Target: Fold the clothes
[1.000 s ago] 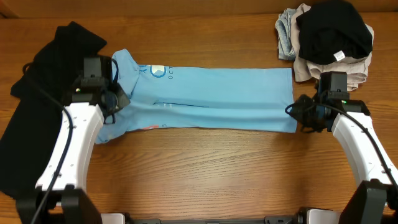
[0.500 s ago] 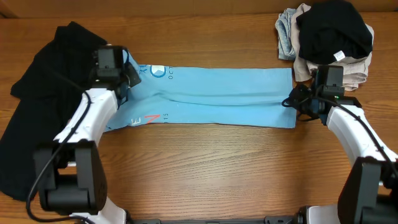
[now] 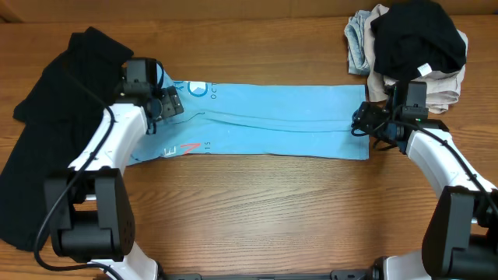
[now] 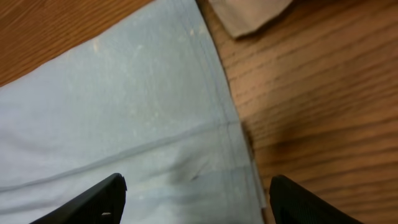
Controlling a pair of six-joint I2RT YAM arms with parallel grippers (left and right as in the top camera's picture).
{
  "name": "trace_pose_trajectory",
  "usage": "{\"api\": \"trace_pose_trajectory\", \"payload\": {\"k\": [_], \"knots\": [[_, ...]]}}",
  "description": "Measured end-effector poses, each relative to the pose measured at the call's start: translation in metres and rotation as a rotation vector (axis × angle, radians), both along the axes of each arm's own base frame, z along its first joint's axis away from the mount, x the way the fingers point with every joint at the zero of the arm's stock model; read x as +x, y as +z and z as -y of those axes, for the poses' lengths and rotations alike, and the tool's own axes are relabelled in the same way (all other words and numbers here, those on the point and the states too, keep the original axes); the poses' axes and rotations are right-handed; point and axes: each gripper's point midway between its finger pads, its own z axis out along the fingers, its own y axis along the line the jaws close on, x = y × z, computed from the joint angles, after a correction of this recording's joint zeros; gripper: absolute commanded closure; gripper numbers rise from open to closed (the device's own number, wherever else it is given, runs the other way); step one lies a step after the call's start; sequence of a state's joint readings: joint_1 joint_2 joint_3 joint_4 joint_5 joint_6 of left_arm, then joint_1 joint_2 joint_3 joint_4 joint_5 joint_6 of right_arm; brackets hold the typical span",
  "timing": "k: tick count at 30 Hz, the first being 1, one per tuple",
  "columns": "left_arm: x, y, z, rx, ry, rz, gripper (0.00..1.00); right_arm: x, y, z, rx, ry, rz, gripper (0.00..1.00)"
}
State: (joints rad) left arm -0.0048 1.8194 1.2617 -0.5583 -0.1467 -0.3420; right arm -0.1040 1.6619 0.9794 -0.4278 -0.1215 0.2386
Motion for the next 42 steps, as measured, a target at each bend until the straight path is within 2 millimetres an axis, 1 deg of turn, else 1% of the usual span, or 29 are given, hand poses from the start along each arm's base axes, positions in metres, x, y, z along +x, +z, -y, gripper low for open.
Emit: {"api": "trace_pose_trajectory", "payload": {"k": [2,4,6,10,12,13,15,17,18,22,23,26,33,40,41,42], "knots": [[-0.008,0.006,-0.002,0.012,-0.019,-0.054,0.00,0.001,-0.002,0.001,-0.014,0.010,-0.002,0.22],[-0.015,0.018,-0.003,0.022,-0.041,-0.101,0.00,0.002,-0.010,0.003,-0.029,0.021,-0.012,0.23],[-0.018,0.034,-0.004,0.027,-0.057,-0.120,0.00,0.003,-0.023,0.004,-0.040,0.033,-0.032,0.28],[-0.019,0.065,-0.002,0.030,-0.094,-0.124,0.00,0.002,-0.047,0.004,-0.045,0.048,-0.075,0.35],[-0.018,0.074,-0.001,0.027,-0.102,-0.115,0.00,0.004,-0.048,0.005,-0.050,0.055,-0.068,0.43],[-0.018,0.077,0.000,0.027,-0.103,-0.112,0.00,0.005,-0.048,0.005,-0.052,0.057,-0.061,0.48],[-0.018,0.079,0.000,0.025,-0.107,-0.111,0.00,0.006,-0.048,0.005,-0.054,0.062,-0.057,0.52],[-0.019,0.079,0.001,0.021,-0.108,-0.115,0.00,0.008,-0.047,0.005,-0.055,0.061,-0.051,0.60],[-0.019,0.079,0.001,0.021,-0.109,-0.116,0.00,0.008,-0.047,0.005,-0.055,0.062,-0.050,0.65],[-0.019,0.079,0.001,0.018,-0.110,-0.117,0.00,0.006,-0.048,0.004,-0.051,0.063,-0.057,0.78],[-0.020,0.079,0.001,0.018,-0.110,-0.117,0.00,0.005,-0.048,0.004,-0.049,0.061,-0.060,0.84],[-0.020,0.079,0.001,0.018,-0.110,-0.118,0.00,0.002,-0.050,0.004,-0.039,0.047,-0.076,0.96],[-0.023,0.077,0.001,0.021,-0.122,-0.134,0.00,-0.012,-0.053,0.013,0.052,-0.034,-0.140,0.96],[-0.028,0.076,0.001,0.026,-0.136,-0.158,0.00,-0.045,-0.054,0.042,0.214,-0.150,-0.252,0.96],[-0.029,0.076,0.001,0.028,-0.142,-0.161,0.00,-0.049,-0.054,0.045,0.227,-0.156,-0.263,0.95],[-0.029,0.075,0.001,0.030,-0.146,-0.164,0.00,-0.053,-0.054,0.047,0.238,-0.160,-0.272,0.88]]}}
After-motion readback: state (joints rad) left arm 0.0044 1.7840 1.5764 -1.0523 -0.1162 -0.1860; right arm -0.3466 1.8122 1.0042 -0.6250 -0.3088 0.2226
